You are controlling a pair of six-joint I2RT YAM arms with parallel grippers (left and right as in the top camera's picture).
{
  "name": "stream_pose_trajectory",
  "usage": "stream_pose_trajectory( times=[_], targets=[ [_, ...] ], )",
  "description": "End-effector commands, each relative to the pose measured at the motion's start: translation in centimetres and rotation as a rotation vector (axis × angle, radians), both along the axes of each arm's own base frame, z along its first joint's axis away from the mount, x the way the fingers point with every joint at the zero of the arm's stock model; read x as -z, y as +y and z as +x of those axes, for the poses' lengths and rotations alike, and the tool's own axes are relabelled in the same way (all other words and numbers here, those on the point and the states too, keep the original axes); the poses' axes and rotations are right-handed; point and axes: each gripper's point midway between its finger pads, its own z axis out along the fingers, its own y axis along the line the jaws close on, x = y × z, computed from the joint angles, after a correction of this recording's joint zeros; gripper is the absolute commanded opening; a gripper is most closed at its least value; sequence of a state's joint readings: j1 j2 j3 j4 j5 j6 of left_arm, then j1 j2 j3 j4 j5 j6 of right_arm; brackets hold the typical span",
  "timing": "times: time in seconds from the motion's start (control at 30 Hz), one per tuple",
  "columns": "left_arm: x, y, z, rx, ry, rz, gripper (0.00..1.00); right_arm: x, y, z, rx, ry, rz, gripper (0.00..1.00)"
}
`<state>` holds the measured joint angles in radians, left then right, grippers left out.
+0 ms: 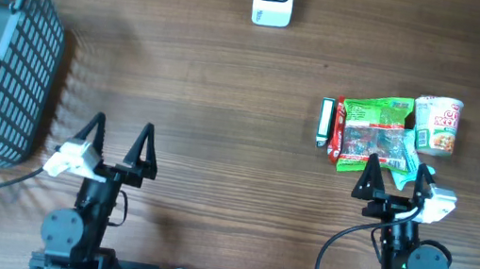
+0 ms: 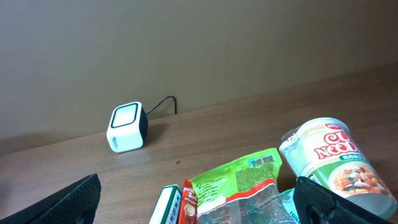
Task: Scan the item barcode
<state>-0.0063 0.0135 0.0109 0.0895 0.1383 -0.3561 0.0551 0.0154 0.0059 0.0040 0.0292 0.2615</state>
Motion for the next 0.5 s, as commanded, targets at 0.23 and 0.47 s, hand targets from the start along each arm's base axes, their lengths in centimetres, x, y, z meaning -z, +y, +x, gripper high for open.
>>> stream_pose_trajectory(
  times=[0.23, 0.47],
  targets=[
    [3.6, -1.8, -0.3, 0.097, 0.055, 0.421, 1.0, -0.3, 0.1, -0.1, -0.008, -0.015, 0.008, 1.0],
    [3.6, -1.7, -0.3, 0.093, 0.056, 0.422, 1.0, -0.3, 0.1, -0.1, -0.008, -0.015, 0.008, 1.0]
  ],
)
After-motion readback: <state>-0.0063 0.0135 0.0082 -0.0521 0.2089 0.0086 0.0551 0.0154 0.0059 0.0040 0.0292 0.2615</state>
